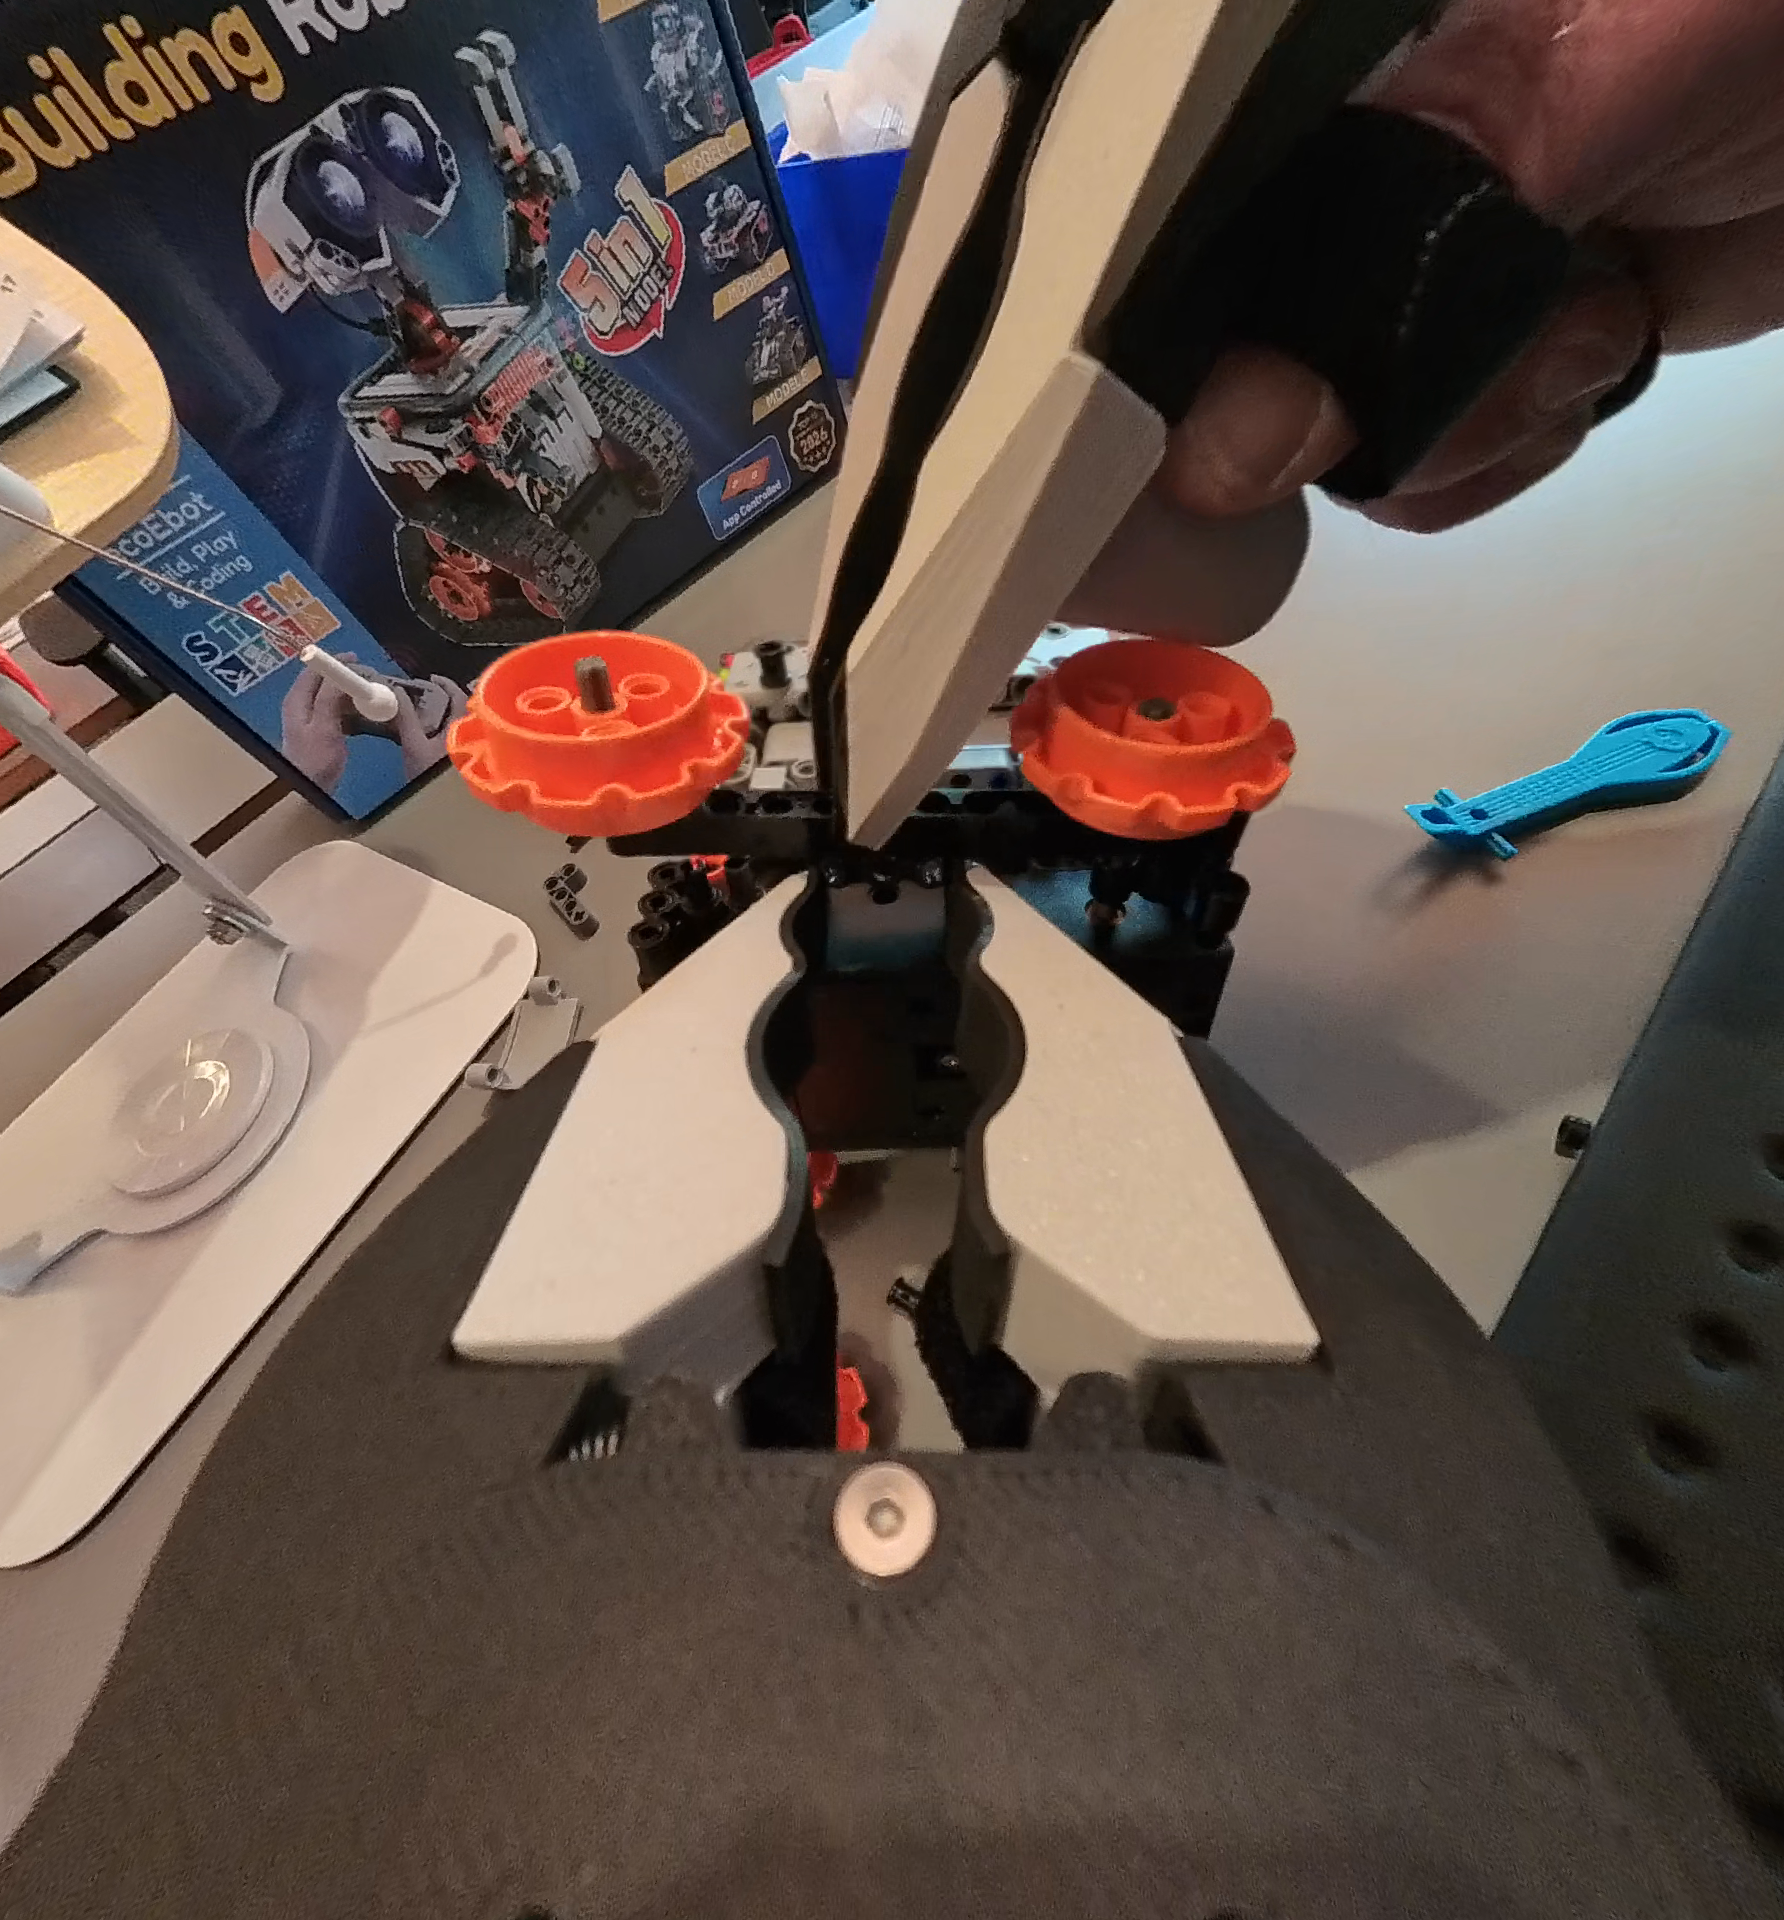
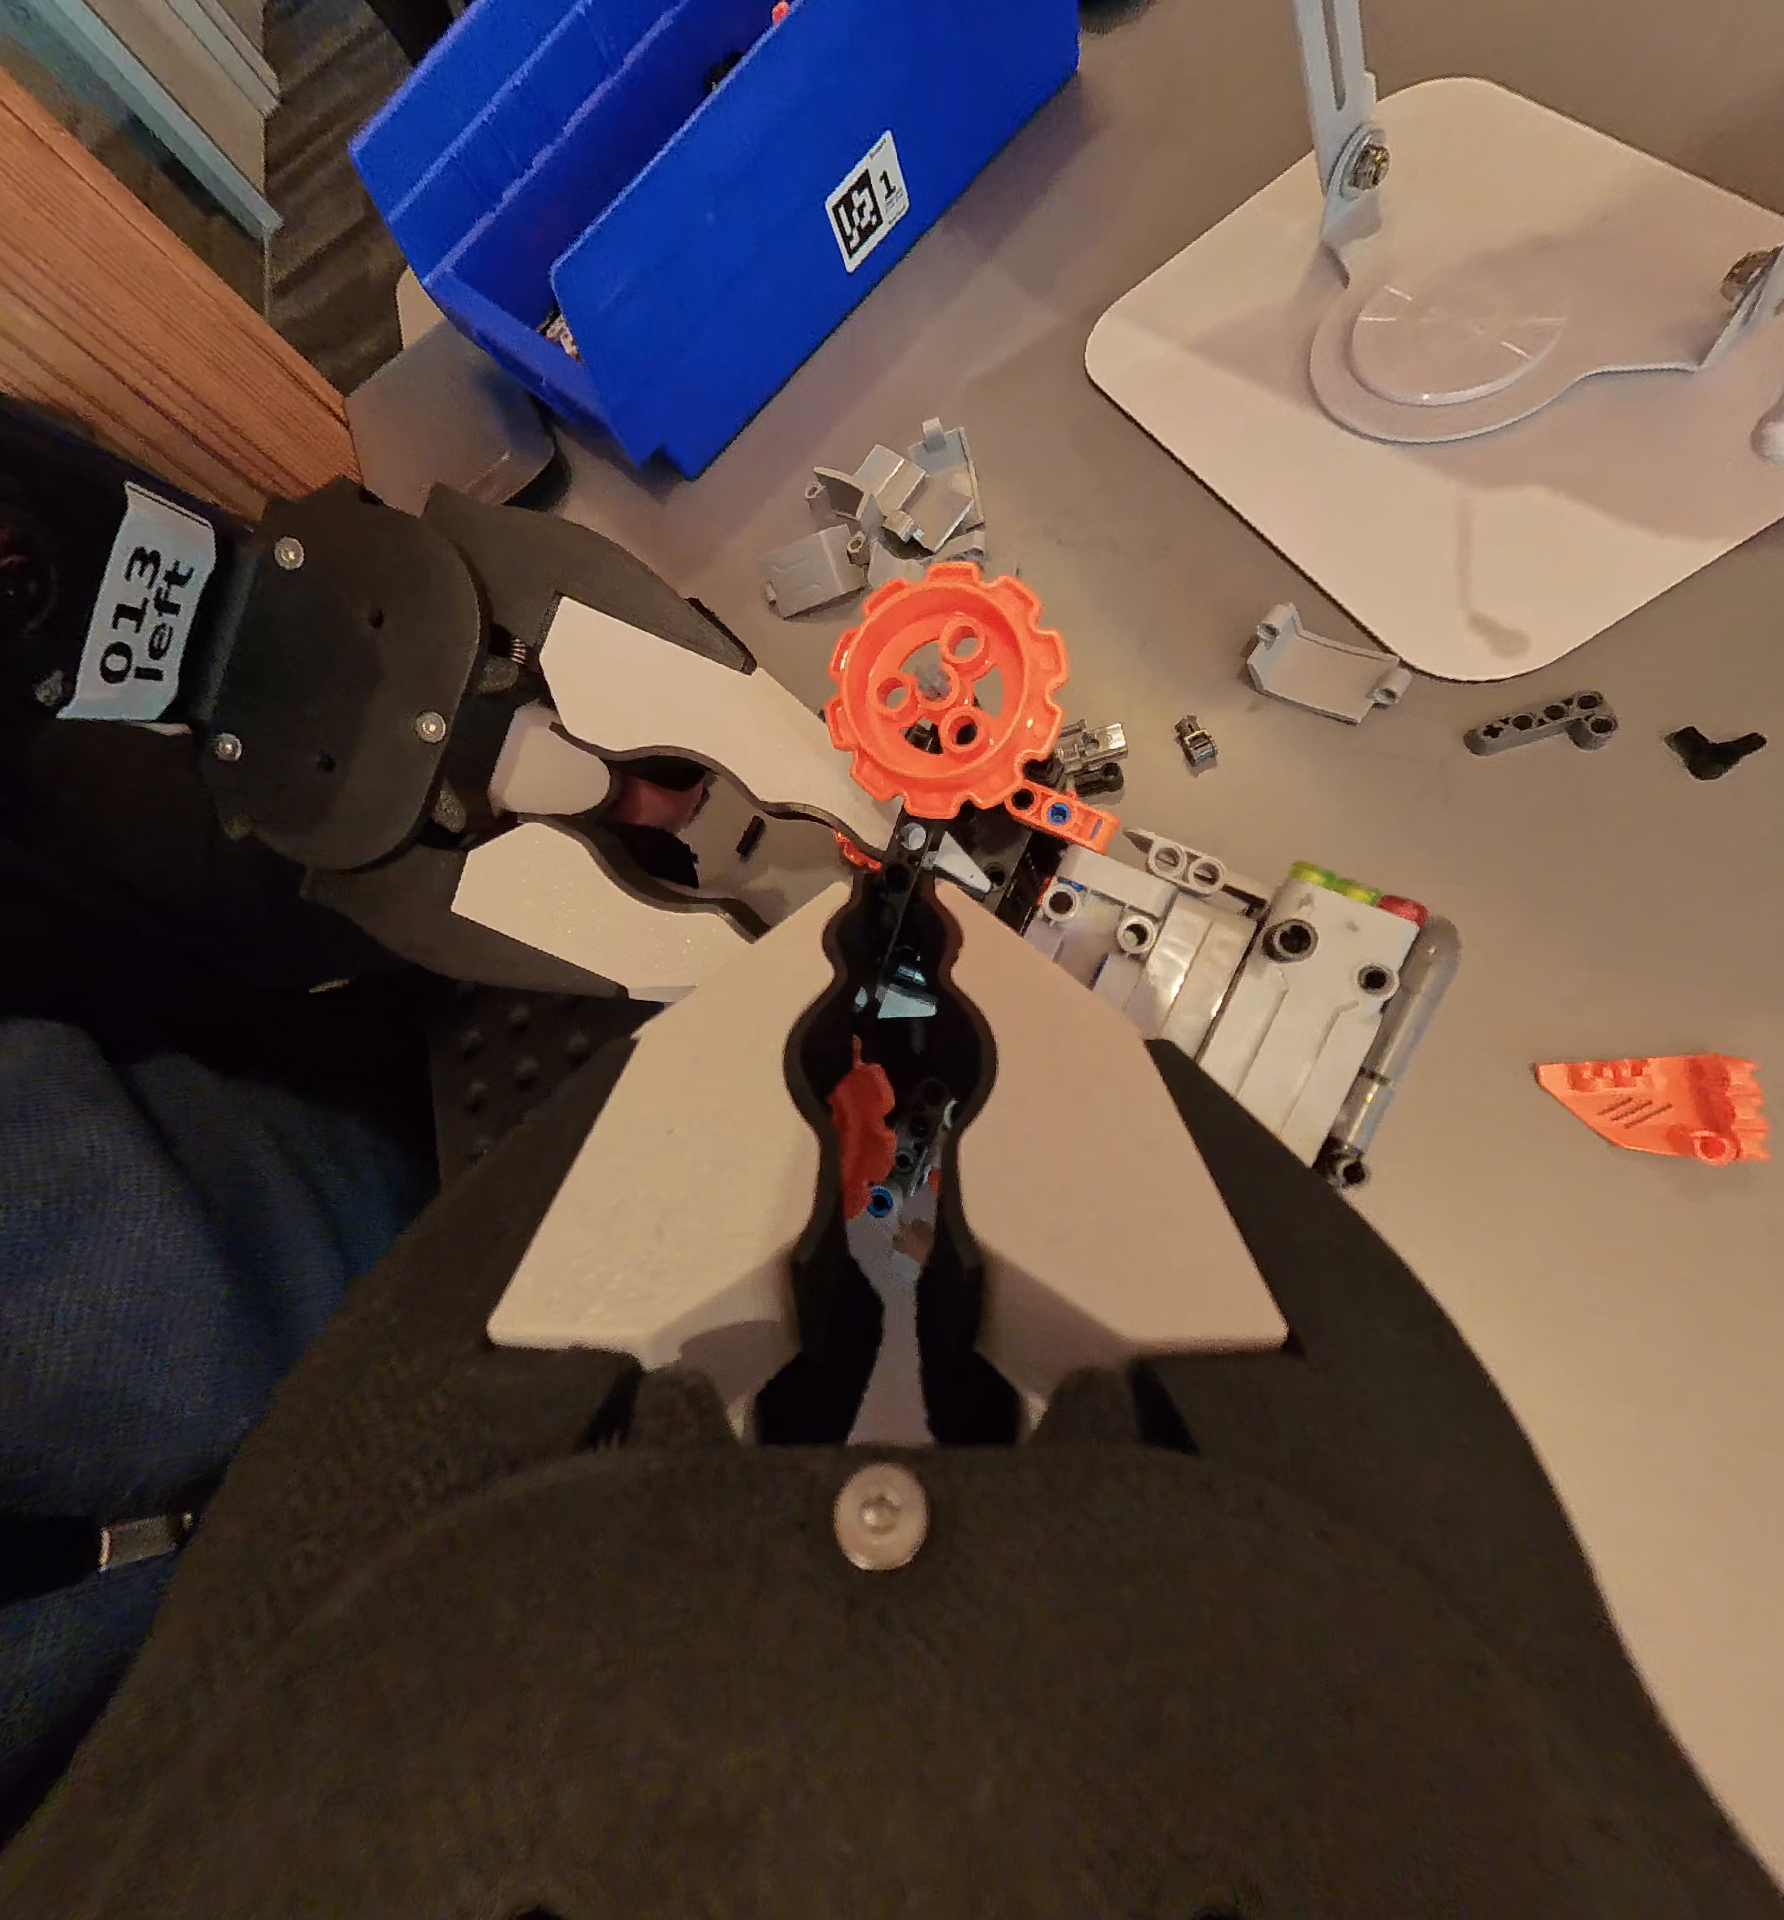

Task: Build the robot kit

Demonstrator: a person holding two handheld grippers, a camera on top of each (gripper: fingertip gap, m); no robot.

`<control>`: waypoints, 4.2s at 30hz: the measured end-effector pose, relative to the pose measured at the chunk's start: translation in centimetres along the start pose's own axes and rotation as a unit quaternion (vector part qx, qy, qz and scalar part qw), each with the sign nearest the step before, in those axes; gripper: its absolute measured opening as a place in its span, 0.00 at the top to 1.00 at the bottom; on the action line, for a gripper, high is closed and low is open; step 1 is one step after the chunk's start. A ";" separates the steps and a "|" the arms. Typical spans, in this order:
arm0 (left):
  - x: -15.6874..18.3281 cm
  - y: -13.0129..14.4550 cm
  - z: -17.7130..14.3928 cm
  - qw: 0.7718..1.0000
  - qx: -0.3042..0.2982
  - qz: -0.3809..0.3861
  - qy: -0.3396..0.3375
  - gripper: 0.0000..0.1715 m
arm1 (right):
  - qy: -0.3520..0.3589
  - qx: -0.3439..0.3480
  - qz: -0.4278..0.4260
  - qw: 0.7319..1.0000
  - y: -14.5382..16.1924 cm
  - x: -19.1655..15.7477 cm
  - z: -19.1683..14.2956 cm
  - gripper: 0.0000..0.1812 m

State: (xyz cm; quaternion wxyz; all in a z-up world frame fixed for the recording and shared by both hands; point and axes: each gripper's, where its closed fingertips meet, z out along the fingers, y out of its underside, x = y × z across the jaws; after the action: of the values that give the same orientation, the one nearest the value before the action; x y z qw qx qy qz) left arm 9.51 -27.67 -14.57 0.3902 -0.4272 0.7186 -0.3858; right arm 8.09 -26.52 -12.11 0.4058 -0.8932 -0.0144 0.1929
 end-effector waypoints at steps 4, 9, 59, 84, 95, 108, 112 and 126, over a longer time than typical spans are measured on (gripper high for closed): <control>-0.1 -0.1 0.0 1.000 -0.001 0.004 -0.006 0.87 | -0.026 0.031 0.044 0.998 -0.2 0.4 -0.3 0.97; -0.2 -0.2 0.3 1.000 -0.005 0.003 -0.006 0.87 | -0.044 0.047 0.073 0.995 -0.4 0.7 -0.4 0.97; -0.4 -0.2 0.2 0.995 0.044 -0.053 0.066 0.97 | -0.027 -0.054 -0.163 0.985 1.0 3.1 -0.5 1.00; 0.1 0.0 -0.2 0.993 0.049 -0.066 0.090 0.93 | -0.043 -0.037 -0.095 0.994 1.1 3.1 -1.0 0.99; -0.7 0.2 -0.6 0.993 0.052 -0.069 0.082 0.85 | -0.041 -0.034 -0.095 0.994 1.0 3.3 -1.0 1.00; -0.5 -0.2 0.9 0.990 0.052 -0.042 0.128 0.87 | -0.050 -0.024 -0.081 0.995 1.0 3.3 -0.6 1.00; -0.6 -0.2 0.9 0.988 0.057 -0.049 0.134 0.87 | -0.047 -0.021 -0.074 0.996 0.9 3.3 -0.8 1.00; -0.6 -0.3 1.3 0.993 0.052 -0.028 0.100 0.88 | -0.022 -0.017 -0.006 1.000 0.6 2.4 -0.8 1.00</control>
State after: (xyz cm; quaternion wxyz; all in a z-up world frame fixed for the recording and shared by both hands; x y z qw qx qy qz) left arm 11.01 -27.53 -14.67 0.3271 -0.3855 0.7208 -0.4742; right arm 10.56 -27.07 -12.90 0.3911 -0.8956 -0.0315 0.2097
